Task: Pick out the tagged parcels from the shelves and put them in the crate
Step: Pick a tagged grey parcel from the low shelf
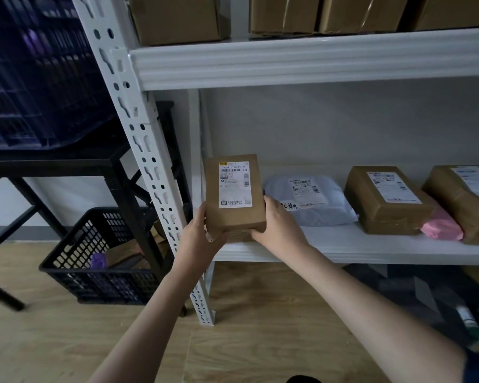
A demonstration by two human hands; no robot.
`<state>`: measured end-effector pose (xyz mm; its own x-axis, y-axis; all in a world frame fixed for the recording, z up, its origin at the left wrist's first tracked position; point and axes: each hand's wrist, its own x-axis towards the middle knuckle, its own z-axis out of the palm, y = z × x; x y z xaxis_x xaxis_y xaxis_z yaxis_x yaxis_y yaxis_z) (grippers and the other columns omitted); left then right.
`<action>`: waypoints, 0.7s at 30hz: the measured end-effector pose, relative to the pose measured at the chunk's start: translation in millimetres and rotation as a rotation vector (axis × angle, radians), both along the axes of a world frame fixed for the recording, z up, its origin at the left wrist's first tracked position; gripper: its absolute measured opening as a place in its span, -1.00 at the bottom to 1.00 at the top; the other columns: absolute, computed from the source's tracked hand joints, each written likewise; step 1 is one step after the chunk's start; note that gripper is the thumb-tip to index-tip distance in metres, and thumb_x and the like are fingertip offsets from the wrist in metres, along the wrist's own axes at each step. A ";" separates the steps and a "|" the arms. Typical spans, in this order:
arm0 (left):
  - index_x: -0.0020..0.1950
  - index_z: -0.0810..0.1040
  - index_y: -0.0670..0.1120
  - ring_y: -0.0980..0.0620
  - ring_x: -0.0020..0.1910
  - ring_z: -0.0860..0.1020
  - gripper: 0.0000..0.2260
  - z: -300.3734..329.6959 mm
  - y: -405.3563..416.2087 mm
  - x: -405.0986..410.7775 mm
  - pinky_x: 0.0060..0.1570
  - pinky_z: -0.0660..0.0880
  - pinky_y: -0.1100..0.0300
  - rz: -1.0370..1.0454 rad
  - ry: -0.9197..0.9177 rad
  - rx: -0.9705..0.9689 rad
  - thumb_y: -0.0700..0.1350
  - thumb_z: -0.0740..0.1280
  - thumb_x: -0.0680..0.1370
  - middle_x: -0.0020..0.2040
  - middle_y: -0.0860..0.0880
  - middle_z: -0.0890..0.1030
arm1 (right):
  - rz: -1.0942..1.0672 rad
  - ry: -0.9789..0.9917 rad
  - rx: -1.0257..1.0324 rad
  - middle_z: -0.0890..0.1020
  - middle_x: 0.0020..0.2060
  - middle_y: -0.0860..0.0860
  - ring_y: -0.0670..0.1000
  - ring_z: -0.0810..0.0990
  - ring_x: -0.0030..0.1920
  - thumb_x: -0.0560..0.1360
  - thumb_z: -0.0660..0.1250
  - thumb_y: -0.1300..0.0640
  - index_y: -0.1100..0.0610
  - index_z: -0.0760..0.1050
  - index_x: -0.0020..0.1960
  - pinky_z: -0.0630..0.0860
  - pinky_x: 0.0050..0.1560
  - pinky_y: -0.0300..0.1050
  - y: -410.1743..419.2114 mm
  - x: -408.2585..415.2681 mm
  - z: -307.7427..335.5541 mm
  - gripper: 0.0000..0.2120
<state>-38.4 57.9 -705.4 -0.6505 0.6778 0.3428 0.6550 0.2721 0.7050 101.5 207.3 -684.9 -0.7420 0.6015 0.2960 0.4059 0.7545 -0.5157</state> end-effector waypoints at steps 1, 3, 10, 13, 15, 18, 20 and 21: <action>0.54 0.25 0.06 0.10 0.17 0.55 -0.29 0.4 -1.9 3.1 0.18 0.58 0.08 -0.002 0.005 0.020 -0.02 0.52 0.47 0.25 0.09 0.56 | 0.006 0.014 0.013 0.50 0.31 0.09 0.11 0.57 0.20 0.46 0.52 0.05 0.15 0.26 0.50 0.54 0.15 -0.02 -1.2 3.0 1.6 -0.28; 0.55 0.24 0.05 0.11 0.20 0.54 -0.29 2.5 -5.0 7.2 0.20 0.56 0.07 0.001 0.023 0.053 0.00 0.52 0.48 0.27 0.08 0.55 | 0.005 0.045 0.046 0.49 0.32 0.08 0.10 0.58 0.18 0.47 0.51 0.04 0.13 0.24 0.51 0.56 0.12 -0.01 -4.1 9.3 6.2 -0.28; 0.60 0.18 -0.04 0.03 0.25 0.50 -0.23 10.8 -21.7 22.7 0.15 0.49 0.20 0.029 0.236 0.150 -0.04 0.51 0.50 0.37 -0.05 0.49 | -0.002 0.191 0.140 0.48 0.32 0.08 0.08 0.57 0.18 0.48 0.52 0.03 0.19 0.21 0.56 0.56 0.03 -0.06 -17.7 30.6 15.1 -0.22; 0.60 0.18 -0.07 0.04 0.27 0.48 -0.23 12.3 -24.8 26.5 0.16 0.48 0.20 0.020 0.271 0.168 -0.05 0.52 0.50 0.39 -0.06 0.48 | 0.002 0.203 0.147 0.48 0.32 0.08 0.09 0.58 0.16 0.48 0.52 0.03 0.19 0.20 0.55 0.58 0.01 -0.06 -19.3 35.2 15.4 -0.21; 0.61 0.18 -0.07 0.02 0.26 0.49 -0.23 13.6 -24.3 26.6 0.16 0.51 0.18 0.009 0.272 0.162 -0.06 0.52 0.50 0.38 -0.07 0.48 | 0.003 0.202 0.152 0.47 0.32 0.07 0.07 0.58 0.15 0.48 0.52 0.02 0.17 0.20 0.56 0.59 0.03 -0.05 -18.8 36.5 15.6 -0.21; 0.61 0.17 -0.09 0.04 0.25 0.49 -0.21 14.1 -21.9 27.8 0.17 0.49 0.19 -0.005 0.273 0.166 -0.07 0.52 0.50 0.37 -0.08 0.49 | -0.004 0.202 0.151 0.47 0.31 0.07 0.07 0.59 0.15 0.49 0.51 0.01 0.17 0.19 0.56 0.60 0.03 -0.03 -17.3 37.3 16.6 -0.21; 0.62 0.14 -0.05 0.05 0.28 0.47 -0.21 14.6 -21.2 27.7 0.23 0.50 0.14 0.001 0.233 0.168 -0.07 0.51 0.51 0.39 -0.06 0.47 | -0.004 0.214 0.145 0.47 0.31 0.07 0.06 0.58 0.15 0.48 0.51 0.03 0.17 0.21 0.55 0.59 0.02 -0.06 -17.4 37.1 16.7 -0.22; 0.62 0.13 -0.03 0.04 0.30 0.47 -0.21 14.8 -21.1 27.6 0.26 0.51 0.10 0.000 0.215 0.168 -0.07 0.50 0.51 0.40 -0.05 0.46 | -0.001 0.221 0.139 0.47 0.30 0.07 0.06 0.58 0.15 0.48 0.52 0.03 0.16 0.21 0.55 0.58 0.02 -0.08 -17.9 37.0 16.0 -0.23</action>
<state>-10.8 36.8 -690.7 -0.5510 0.5996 0.5804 0.7943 0.1637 0.5850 138.5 189.4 -668.9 -0.6495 0.5448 0.5304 0.2962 0.8238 -0.4834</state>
